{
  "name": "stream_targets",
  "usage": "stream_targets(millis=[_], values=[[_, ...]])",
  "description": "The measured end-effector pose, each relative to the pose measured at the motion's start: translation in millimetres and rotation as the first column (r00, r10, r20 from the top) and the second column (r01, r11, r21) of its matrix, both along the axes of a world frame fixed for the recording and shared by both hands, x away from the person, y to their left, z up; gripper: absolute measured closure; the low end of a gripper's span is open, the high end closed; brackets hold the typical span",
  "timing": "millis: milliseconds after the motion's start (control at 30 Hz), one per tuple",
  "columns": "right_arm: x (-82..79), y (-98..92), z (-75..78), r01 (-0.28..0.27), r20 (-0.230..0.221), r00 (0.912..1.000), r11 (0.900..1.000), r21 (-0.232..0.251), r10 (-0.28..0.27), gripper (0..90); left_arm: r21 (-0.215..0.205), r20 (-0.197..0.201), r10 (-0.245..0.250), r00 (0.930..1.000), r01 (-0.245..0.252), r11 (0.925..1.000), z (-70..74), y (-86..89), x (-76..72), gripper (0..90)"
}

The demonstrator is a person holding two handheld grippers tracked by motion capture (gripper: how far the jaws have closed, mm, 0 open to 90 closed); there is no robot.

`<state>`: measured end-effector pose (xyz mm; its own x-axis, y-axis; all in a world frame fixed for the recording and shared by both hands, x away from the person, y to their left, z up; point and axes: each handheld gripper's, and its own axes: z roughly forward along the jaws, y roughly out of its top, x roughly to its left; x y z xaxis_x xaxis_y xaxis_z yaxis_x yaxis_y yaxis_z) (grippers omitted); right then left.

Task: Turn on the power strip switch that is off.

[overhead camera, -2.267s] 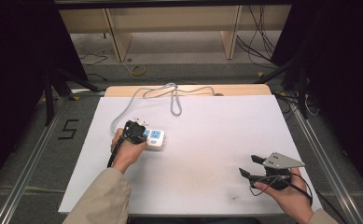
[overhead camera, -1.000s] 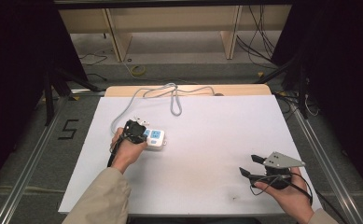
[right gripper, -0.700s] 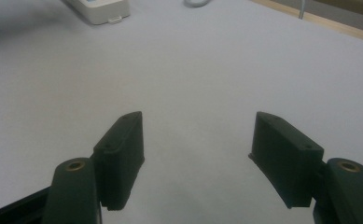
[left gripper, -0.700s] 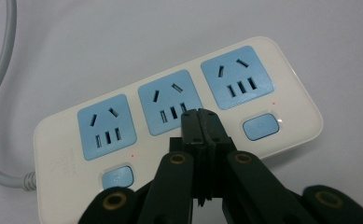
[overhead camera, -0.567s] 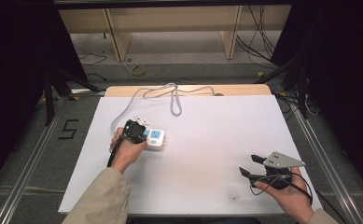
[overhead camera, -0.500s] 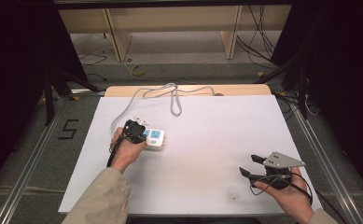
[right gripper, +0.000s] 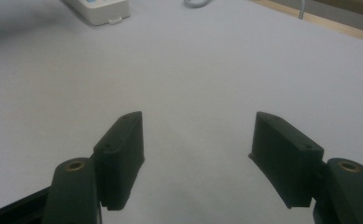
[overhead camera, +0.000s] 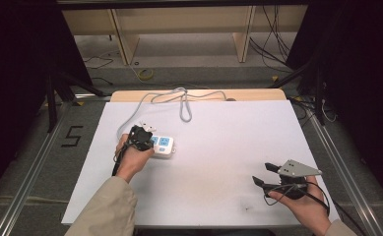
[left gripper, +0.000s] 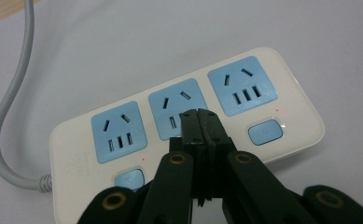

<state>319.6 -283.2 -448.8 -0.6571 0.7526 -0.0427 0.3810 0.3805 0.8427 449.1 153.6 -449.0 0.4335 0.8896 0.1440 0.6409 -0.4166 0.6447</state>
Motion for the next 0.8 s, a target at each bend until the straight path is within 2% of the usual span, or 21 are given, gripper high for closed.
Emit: stream_targets(millis=[33,133,533,733,800], values=[[0.1,-0.1,0.2,-0.001,0.001,1.0,1.0,0.0,0.001,34.5,0.008,0.008,-0.002,1.0,0.002,1.0,0.6,0.1,-0.1,89.8],[0.4,-0.2,0.2,0.002,0.002,1.0,1.0,0.0,-0.002,34.5,-0.002,0.023,0.002,0.9997,-0.002,1.0,2.4,0.6,-0.6,89.8],[0.8,-1.1,-0.3,-0.001,-0.002,1.0,1.0,0.001,0.001,34.5,-0.01,0.045,-0.007,0.999,0.008,0.9999,10.6,-2.5,-4.4,89.6],[0.9,-1.2,-0.8,0.0,-0.004,1.0,1.0,-0.001,0.0,34.5,-0.024,0.042,-0.012,0.999,0.013,0.9996,12.4,-2.5,-6.4,89.4],[1.0,-0.9,-1.0,0.001,-0.004,1.0,1.0,0.0,-0.001,34.5,-0.029,0.04,-0.015,0.9991,0.016,0.9995,12.7,-2.8,-6.9,86.0]])
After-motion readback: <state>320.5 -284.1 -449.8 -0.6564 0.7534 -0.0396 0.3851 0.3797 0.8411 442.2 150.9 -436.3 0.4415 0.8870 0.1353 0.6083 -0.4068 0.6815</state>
